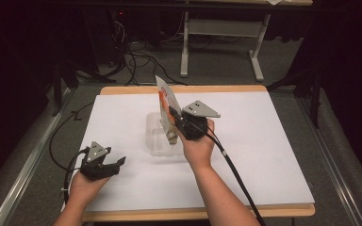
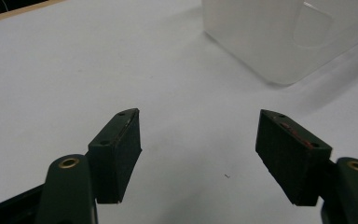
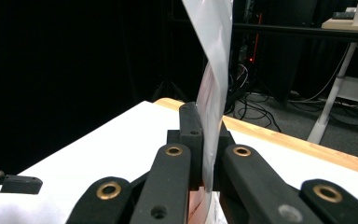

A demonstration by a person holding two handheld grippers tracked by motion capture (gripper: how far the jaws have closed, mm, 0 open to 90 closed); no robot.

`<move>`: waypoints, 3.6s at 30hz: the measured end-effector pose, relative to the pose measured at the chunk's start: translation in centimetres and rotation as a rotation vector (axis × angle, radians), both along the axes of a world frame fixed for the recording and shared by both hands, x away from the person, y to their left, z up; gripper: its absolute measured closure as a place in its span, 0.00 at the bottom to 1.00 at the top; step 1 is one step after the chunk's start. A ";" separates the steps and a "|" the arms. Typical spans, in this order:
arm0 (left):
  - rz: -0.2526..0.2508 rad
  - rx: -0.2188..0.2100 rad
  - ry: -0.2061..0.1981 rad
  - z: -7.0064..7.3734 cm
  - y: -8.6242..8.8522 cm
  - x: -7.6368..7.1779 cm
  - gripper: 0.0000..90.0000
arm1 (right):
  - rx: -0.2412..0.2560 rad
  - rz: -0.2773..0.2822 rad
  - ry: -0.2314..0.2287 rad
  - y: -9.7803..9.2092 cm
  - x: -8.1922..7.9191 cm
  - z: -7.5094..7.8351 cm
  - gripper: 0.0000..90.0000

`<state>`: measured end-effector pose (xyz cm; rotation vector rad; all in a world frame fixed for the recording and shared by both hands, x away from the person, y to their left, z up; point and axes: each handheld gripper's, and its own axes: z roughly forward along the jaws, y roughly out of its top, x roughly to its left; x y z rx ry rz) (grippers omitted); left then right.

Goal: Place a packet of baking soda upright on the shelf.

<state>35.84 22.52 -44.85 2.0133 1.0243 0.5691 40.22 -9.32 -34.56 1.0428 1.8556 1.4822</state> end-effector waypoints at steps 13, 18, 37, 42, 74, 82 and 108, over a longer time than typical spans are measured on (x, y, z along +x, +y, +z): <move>0.000 0.000 0.001 0.0 0.0 0.0 0.35 | -0.024 0.008 0.013 1.1 1.2 -1.6 1.00; 0.000 0.001 0.002 0.0 0.0 0.0 0.35 | -0.039 0.015 0.018 1.6 1.4 -2.3 1.00; -0.003 0.002 -0.002 0.1 0.1 0.0 0.35 | -0.021 0.028 0.058 1.5 1.2 -4.2 0.99; -0.002 0.001 -0.004 0.1 0.0 0.0 0.35 | -0.005 0.030 0.069 1.2 1.0 -4.8 0.99; -0.004 0.007 -0.005 0.2 0.1 -0.1 0.35 | -0.060 0.056 0.120 1.3 -1.2 -7.9 0.99; -0.004 0.007 -0.006 0.2 0.1 0.0 0.35 | -0.064 0.054 0.119 1.5 -1.5 -8.4 0.98; -0.004 0.001 -0.008 0.1 0.1 0.0 0.35 | -0.110 0.011 0.119 2.0 -1.0 -6.5 0.33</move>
